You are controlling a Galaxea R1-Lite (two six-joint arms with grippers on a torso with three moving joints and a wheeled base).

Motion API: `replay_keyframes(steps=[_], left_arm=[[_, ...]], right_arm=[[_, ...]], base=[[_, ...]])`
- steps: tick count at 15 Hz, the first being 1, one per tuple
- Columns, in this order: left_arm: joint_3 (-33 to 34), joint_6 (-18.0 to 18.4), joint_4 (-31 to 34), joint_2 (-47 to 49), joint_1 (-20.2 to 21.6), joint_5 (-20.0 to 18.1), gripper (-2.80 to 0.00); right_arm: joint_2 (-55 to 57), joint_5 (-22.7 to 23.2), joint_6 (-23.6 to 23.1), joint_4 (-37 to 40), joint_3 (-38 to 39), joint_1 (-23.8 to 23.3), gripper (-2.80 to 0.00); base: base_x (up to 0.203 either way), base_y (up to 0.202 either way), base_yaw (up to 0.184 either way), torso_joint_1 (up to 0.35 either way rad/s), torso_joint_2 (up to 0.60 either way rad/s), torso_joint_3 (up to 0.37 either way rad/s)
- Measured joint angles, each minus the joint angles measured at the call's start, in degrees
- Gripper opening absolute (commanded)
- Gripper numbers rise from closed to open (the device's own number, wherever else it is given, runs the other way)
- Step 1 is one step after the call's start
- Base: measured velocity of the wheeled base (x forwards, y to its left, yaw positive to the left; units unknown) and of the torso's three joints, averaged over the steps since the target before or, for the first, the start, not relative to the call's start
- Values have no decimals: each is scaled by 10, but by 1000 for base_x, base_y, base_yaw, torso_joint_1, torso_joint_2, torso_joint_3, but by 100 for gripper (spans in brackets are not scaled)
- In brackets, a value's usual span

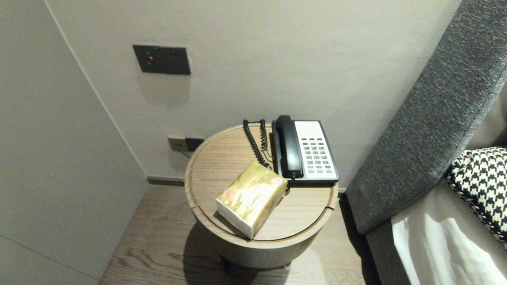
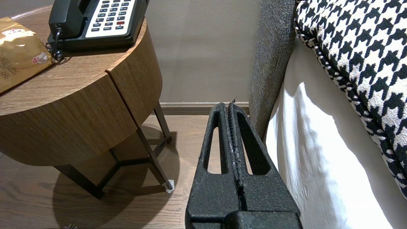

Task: Open the nightstand drawer

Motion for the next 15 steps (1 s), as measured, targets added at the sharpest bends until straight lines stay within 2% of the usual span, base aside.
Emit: replay_keyframes(steps=[15], left_arm=[[0, 0, 0, 0, 0, 0, -280]], right_arm=[[0, 0, -2, 0, 0, 0, -280]], base=[[0, 0, 0, 0, 0, 0]])
